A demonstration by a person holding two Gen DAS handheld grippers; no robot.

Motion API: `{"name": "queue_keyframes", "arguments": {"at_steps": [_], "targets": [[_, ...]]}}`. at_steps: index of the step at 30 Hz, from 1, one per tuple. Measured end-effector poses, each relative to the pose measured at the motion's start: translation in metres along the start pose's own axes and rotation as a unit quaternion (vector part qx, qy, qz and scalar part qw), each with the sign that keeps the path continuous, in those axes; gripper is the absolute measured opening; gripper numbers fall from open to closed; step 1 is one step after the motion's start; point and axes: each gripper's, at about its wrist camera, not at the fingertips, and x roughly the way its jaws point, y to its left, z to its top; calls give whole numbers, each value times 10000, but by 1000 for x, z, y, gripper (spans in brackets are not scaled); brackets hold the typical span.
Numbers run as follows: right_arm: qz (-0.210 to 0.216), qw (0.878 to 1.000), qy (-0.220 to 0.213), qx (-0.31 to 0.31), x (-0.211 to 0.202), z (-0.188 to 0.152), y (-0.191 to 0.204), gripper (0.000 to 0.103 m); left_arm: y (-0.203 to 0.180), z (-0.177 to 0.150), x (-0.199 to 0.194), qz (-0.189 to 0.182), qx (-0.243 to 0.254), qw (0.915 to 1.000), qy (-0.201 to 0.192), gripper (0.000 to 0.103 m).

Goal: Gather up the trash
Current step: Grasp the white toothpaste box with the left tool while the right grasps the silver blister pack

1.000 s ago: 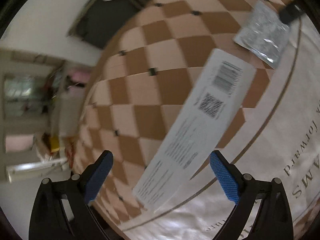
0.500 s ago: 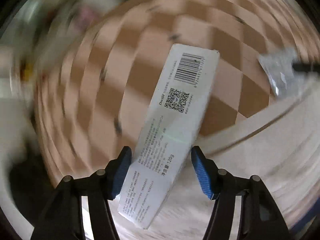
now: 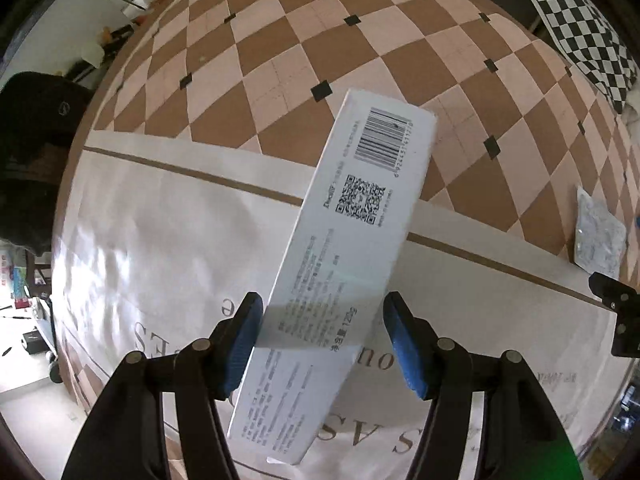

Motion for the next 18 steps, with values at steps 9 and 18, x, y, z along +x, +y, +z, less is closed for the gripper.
{"name": "queue_keyframes", "arguments": {"at_steps": [9, 18], "targets": [[739, 9948, 307, -629, 22, 39, -11, 97, -14, 25, 8, -74, 101, 9999, 63, 60], [1341, 9760, 251, 1700, 18, 21, -54, 66, -8, 46, 18, -132, 223, 9996, 110, 60]]}}
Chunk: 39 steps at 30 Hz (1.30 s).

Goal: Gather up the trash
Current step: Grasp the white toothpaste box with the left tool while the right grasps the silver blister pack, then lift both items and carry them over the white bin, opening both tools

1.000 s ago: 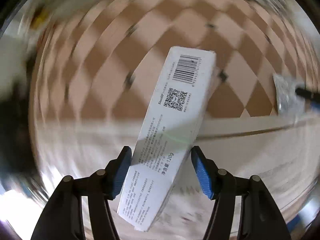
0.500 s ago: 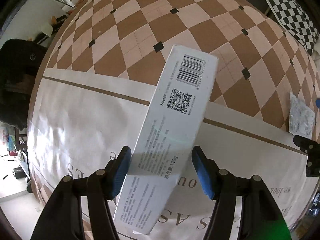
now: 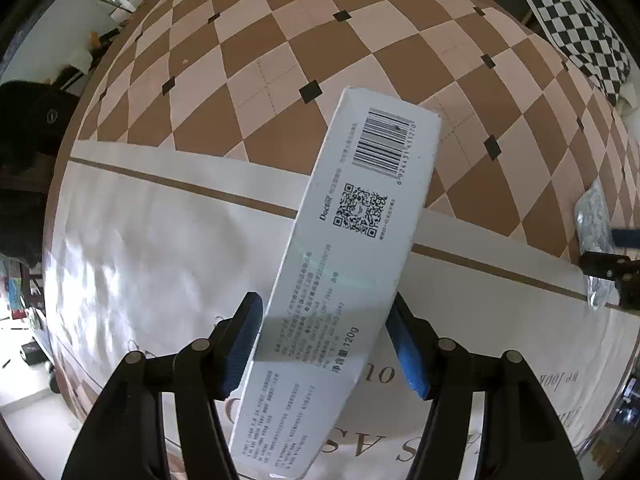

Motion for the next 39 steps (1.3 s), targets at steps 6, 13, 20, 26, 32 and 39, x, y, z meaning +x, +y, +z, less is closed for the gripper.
{"name": "queue_keyframes", "arguments": {"at_steps": [6, 13, 20, 26, 32, 39], "targets": [[748, 9881, -54, 1340, -1, -4, -37, 65, 2, 10, -4, 55, 211, 9998, -14, 60], [-224, 9946, -329, 957, -1, -2, 5, 80, 3, 17, -2, -6, 446, 9990, -51, 57], [-2, 9907, -591, 1224, 0, -29, 9, 79, 16, 17, -2, -171, 462, 9988, -17, 62], [-7, 9912, -562, 1196, 4, -25, -1, 78, 23, 20, 1, -367, 686, 9970, -23, 47], [-86, 9910, -770, 1092, 6, -62, 18, 66, 24, 14, -3, -235, 723, 9970, -170, 45], [36, 9872, -1003, 1243, 8, -91, 29, 66, 36, 2, -28, -134, 579, 9970, -487, 45]]}}
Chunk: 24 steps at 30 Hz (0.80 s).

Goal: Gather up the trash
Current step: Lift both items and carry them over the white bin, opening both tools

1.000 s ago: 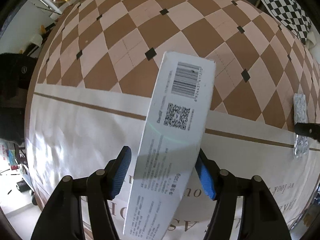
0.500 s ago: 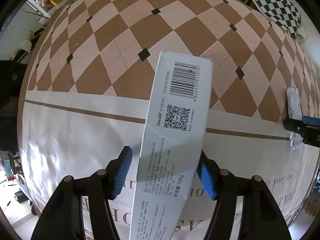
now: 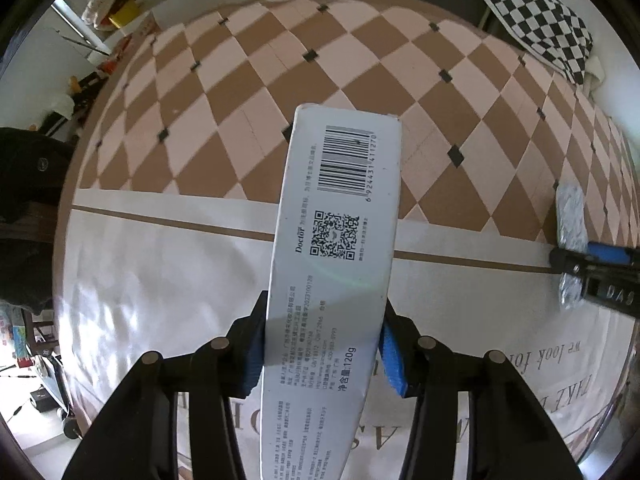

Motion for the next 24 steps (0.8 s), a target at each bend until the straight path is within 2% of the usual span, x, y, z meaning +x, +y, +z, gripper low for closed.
{"name": "queue_keyframes", "arguments": {"at_steps": [6, 12, 15, 21, 24], "targets": [[216, 9991, -338, 111, -24, -34, -6, 66, 5, -11, -31, -32, -61, 9995, -299, 44], [405, 9962, -728, 249, -58, -76, -17, 66, 8, -32, -69, -237, -53, 9975, -658, 44], [540, 9935, -911, 420, -95, -102, -15, 66, 6, -45, -79, -346, -47, 9959, -832, 44], [756, 9859, -1310, 713, -129, -179, 10, 66, 24, -95, -116, -644, 61, 9902, -1240, 44], [777, 9829, -1475, 780, -146, -216, 39, 66, 38, -131, -133, -874, 126, 9863, -1391, 44]]}}
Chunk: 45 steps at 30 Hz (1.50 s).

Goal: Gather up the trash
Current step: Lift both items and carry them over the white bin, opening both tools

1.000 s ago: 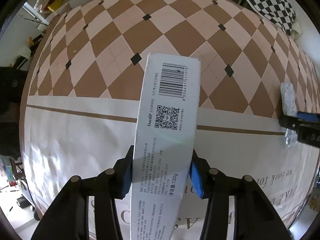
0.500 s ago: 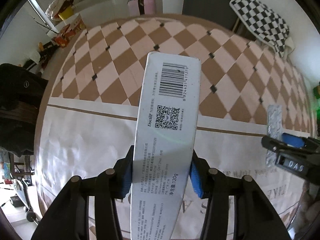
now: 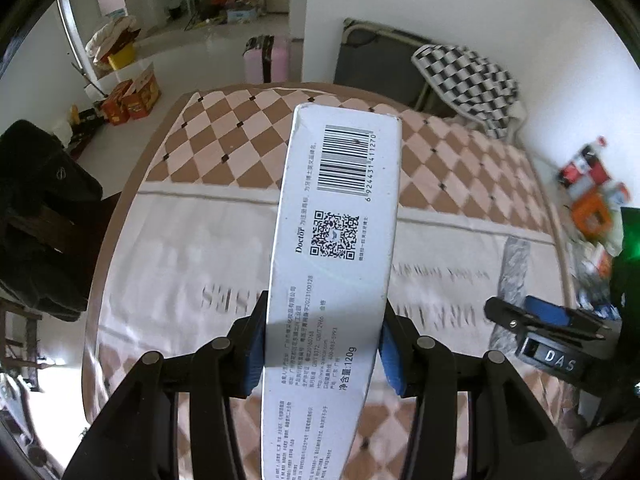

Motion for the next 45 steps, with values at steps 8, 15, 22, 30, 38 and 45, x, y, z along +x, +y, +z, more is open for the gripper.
{"name": "queue_keyframes", "arguments": {"at_steps": [8, 15, 22, 30, 38, 45], "targets": [[71, 9988, -206, 444, -58, -167, 53, 66, 39, -115, -60, -595, 202, 9980, 77, 44], [291, 9950, 406, 863, -46, -316, 69, 66, 78, -230, -69, -994, -90, 9910, 893, 44], [460, 9812, 1407, 1239, 49, -430, 54, 66, 104, -330, 18, -968, -547, 9727, 2038, 44], [344, 9697, 2067, 1254, 232, -492, 26, 66, 115, -410, 228, -882, -890, 9416, 3125, 45], [474, 9594, 2454, 1308, 392, -507, 5, 67, 124, -457, 385, -870, -989, 9132, 3856, 54], [822, 9534, 2600, 1292, 446, -504, 18, 97, 145, -457, 382, -560, -1115, 9293, 3476, 96]]}}
